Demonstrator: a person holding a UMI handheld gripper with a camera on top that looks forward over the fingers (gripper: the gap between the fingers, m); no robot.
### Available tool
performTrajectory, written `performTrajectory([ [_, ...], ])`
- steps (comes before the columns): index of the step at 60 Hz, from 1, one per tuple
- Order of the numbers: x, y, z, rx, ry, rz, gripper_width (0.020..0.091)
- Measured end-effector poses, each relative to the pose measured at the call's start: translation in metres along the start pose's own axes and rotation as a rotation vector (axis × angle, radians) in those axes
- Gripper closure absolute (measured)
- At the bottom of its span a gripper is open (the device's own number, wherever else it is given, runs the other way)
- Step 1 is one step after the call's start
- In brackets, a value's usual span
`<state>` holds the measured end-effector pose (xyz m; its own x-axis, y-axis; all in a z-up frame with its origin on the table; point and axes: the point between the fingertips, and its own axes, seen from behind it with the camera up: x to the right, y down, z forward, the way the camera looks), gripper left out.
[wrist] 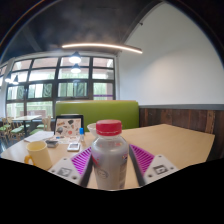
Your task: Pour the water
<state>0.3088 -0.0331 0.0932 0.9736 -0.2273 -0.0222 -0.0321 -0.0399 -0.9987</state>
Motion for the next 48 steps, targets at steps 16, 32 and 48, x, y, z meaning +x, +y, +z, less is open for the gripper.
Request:
performTrajectory([
  [16,-0.002,0.004,0.017,0.022,0.036,-0.004,0.0720],
  [32,-0.037,-0.019,0.018,-0.019,0.091,-0.382,0.0740],
  [48,-0.152,-0.083,0.026,0.066,0.098,-1.577,0.0742],
])
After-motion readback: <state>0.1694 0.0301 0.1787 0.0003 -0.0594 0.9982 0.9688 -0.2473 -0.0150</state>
